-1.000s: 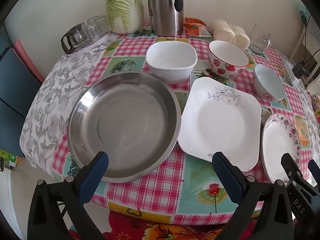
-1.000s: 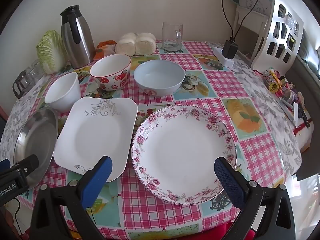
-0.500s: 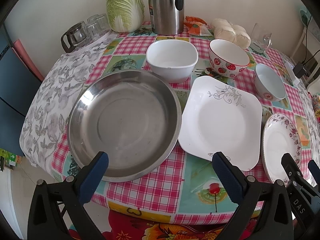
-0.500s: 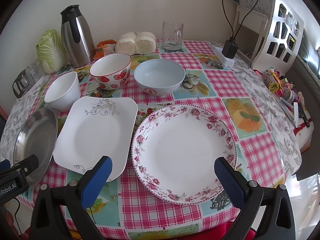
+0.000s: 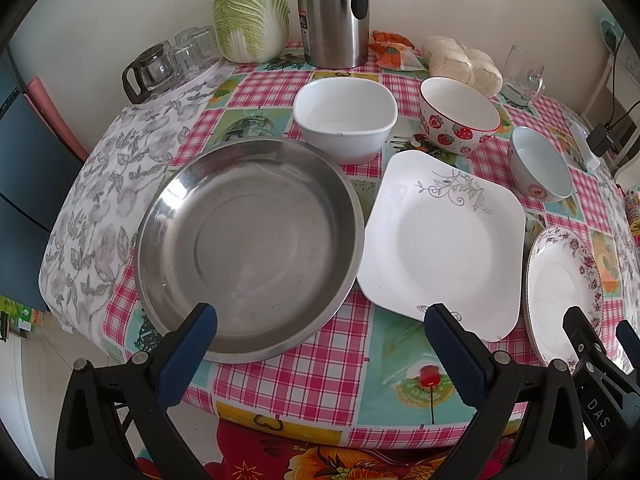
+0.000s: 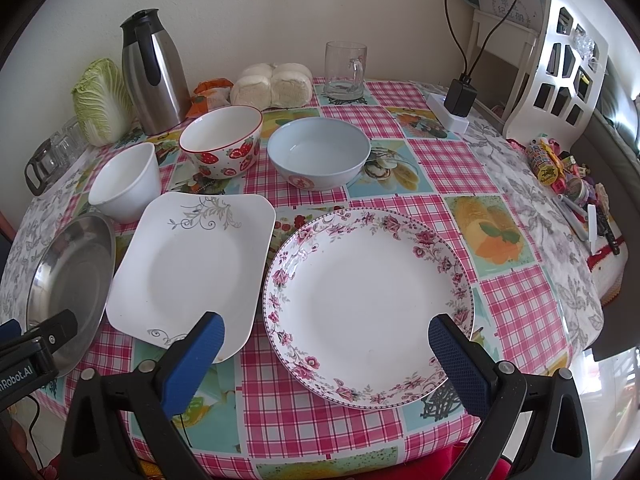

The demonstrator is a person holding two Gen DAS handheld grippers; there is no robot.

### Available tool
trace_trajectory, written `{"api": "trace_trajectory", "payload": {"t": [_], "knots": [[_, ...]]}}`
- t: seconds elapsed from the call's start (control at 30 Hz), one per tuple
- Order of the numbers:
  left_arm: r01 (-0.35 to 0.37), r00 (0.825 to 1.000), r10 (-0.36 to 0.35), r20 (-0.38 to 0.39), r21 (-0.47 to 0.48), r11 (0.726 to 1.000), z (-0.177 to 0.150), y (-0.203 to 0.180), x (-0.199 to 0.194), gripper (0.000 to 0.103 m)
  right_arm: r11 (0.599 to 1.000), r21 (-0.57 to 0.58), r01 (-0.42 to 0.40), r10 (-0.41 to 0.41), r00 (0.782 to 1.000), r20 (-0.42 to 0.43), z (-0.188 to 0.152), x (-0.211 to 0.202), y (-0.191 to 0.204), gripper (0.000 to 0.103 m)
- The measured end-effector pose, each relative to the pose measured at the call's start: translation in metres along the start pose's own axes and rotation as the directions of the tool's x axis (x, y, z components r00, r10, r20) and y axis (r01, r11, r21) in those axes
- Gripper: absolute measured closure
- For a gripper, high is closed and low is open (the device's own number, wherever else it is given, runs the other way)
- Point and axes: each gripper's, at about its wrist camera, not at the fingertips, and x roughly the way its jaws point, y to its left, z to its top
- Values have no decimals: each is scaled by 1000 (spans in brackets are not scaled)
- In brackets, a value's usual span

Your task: Organize plates and bowls

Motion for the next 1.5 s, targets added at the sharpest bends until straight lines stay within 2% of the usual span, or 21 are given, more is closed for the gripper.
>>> {"api": "trace_trajectory", "payload": {"t": [1.27, 1.4, 1.5], "knots": [[9, 1000, -9, -13, -4, 1000, 1, -1, 2, 0, 1000, -4, 3, -3, 1000, -7, 0, 5, 3, 0], [18, 1000, -19, -25, -23, 1000, 4, 5, 4, 0, 1000, -18, 8, -8, 1000, -15, -2, 6, 6, 0], [34, 999, -36, -30, -74, 997, 7, 16, 6, 0, 1000, -28, 8, -9, 1000, -12, 1, 9, 12, 0]]}}
